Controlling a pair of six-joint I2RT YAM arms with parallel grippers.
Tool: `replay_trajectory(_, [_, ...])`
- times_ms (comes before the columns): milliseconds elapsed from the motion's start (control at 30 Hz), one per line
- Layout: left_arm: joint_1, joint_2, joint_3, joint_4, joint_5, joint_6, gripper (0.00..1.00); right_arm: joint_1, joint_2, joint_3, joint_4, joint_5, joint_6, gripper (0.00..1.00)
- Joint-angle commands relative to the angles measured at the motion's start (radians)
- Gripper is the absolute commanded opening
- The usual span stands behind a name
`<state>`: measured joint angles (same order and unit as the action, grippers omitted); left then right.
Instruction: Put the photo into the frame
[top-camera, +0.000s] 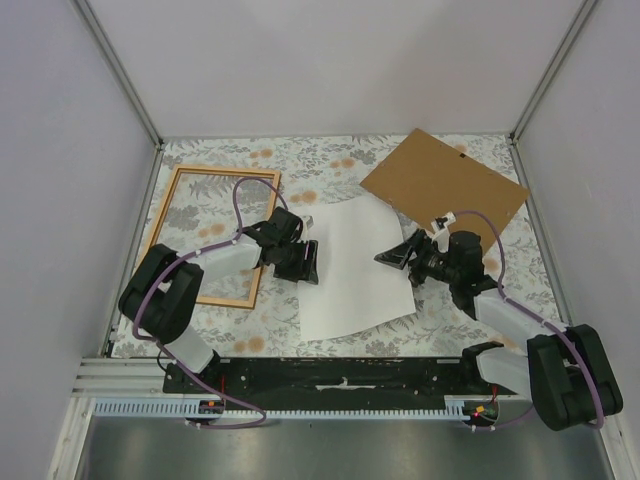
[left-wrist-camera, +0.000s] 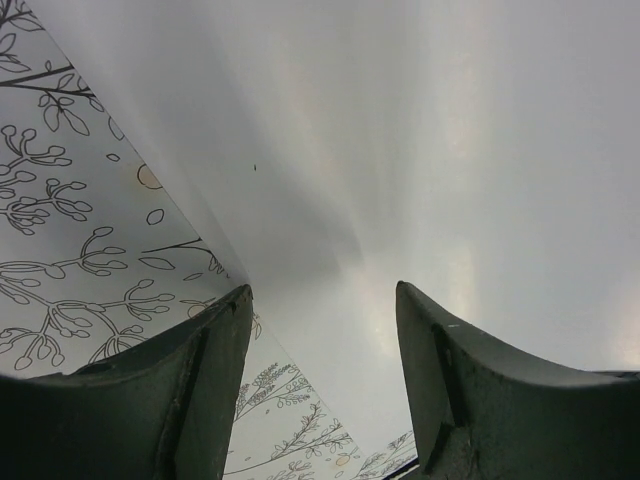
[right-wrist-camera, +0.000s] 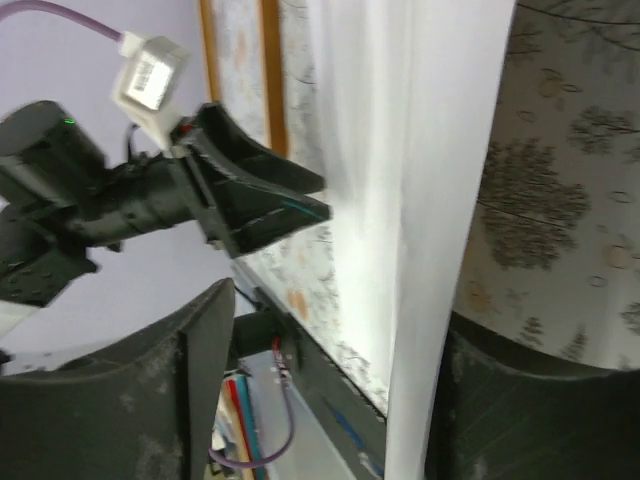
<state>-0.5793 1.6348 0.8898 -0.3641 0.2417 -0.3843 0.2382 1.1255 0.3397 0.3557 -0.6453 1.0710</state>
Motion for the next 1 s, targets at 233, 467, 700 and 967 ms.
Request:
replay_trajectory(233, [-0.007, -0.018, 0.046, -0.202, -0.030, -0.011, 0.67, 0.001, 0.039, 0.091, -0.282, 0.131, -0.276, 0.31])
replay_trajectory(467, [0.006, -0.131, 0.182, -0.363, -0.217, -0.014, 0.67, 0.059, -0.068, 0.065, -0.388, 0.134, -0.309, 0.14])
replay_trajectory(700, [0.091, -0.051, 0.310, -0.403, -0.435, 0.077, 0.69, 0.112, -0.286, 0.203, -0.690, 0.314, -0.370, 0.05])
replay_trajectory(967, [0.153, 0.155, 0.425, -0.371, -0.472, 0.130, 0.63, 0.108, -0.319, 0.544, -0.994, 0.498, -0.490, 0.03])
